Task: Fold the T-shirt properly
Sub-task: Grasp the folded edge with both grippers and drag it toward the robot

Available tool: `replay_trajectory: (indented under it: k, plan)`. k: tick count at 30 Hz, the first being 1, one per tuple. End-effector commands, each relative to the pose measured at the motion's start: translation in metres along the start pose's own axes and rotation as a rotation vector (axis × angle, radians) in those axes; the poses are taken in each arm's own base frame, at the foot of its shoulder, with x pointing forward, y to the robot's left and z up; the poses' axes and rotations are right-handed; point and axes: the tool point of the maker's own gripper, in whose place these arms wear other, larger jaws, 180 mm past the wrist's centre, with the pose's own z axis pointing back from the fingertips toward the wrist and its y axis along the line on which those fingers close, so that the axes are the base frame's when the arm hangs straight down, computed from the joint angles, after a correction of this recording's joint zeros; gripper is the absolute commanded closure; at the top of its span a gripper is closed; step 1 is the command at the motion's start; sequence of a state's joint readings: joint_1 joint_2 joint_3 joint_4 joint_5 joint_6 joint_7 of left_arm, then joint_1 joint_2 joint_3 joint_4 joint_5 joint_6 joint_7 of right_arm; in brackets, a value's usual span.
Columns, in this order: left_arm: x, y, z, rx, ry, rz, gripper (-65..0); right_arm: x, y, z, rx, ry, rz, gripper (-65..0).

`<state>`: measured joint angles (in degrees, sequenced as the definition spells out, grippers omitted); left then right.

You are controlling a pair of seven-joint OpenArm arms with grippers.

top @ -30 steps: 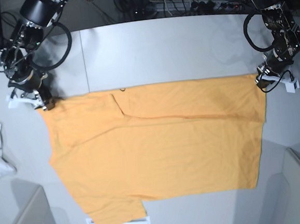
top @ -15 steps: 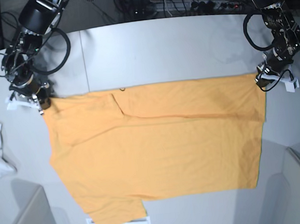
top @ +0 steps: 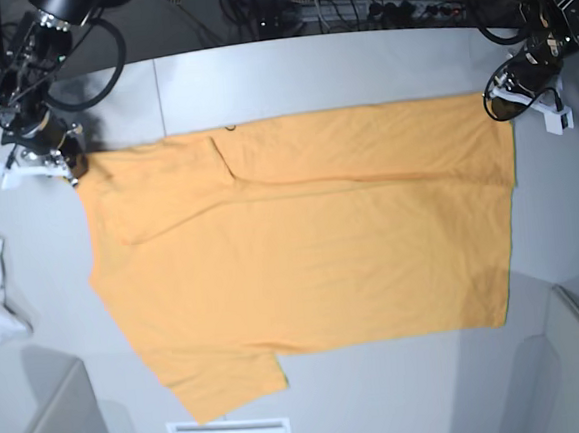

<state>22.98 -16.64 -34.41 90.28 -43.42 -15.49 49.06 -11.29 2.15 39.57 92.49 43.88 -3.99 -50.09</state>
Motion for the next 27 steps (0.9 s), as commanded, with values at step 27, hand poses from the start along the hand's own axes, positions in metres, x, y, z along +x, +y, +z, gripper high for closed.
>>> replay_trajectory:
  k: [27]
  plan:
    - [-0.038, 0.008, 0.046, 0.036, 0.079, -0.117, 0.0, -0.016, -0.057, 0.071, -0.136, 0.000, 0.003, 0.0]
